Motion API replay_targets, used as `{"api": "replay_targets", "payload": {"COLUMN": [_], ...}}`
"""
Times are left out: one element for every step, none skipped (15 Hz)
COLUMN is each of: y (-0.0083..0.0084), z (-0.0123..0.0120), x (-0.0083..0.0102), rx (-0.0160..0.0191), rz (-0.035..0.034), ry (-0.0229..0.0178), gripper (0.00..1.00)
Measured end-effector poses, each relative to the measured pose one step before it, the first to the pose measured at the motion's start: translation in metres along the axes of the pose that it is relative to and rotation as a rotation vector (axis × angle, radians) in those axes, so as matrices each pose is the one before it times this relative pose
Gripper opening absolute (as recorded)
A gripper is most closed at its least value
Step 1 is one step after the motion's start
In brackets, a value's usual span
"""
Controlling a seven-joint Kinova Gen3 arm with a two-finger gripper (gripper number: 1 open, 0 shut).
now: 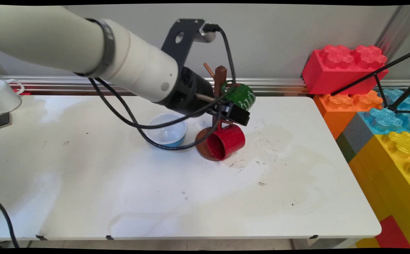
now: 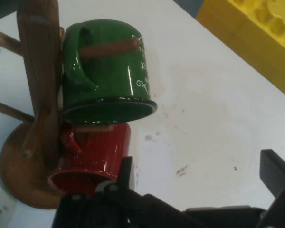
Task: Pick up the green mug from the rack
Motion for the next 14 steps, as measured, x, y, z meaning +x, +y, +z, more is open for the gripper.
{"api": "replay_targets", "payload": {"y": [0.00233,0.00273,0.00171,0.00165,0.00157,0.00096,0.00099,0.00081,0.00057,0.00024,0.00027,0.00004,-0.00012,-0.00047], "z": [0.00439,0.00589,0.00440,0.00493,0.00492,0.00402,0.00447,0.00411,0.00347,0.00229,0.00330,0.00211,0.00302,0.00333], "x": [-0.00100,-0.00176,-0.00179,-0.00198,-0.00194,-0.00161,-0.00211,-0.00207,-0.00164,-0.00094,-0.00135,-0.00070,-0.00098,-0.00093], "rx": [0.00431,0.00613,0.00516,0.00520,0.00474,0.00341,0.00264,0.00193,0.00042,-0.00022,-0.00029,-0.00072,-0.00074,-0.00134], "rz": [-0.01873,-0.02343,-0.01669,-0.01829,-0.01636,-0.01410,-0.01581,-0.01342,-0.00967,-0.00525,-0.00715,-0.00396,-0.00541,-0.00527], "ry": [0.00294,0.00338,0.00181,0.00473,0.00669,0.00778,0.00920,0.00893,0.00687,0.00431,0.00591,0.00417,0.00566,0.00629], "gripper": [1.00,1.00,1.00,1.00,1.00,1.00,1.00,1.00,1.00,1.00,1.00,1.00,1.00,1.00]}}
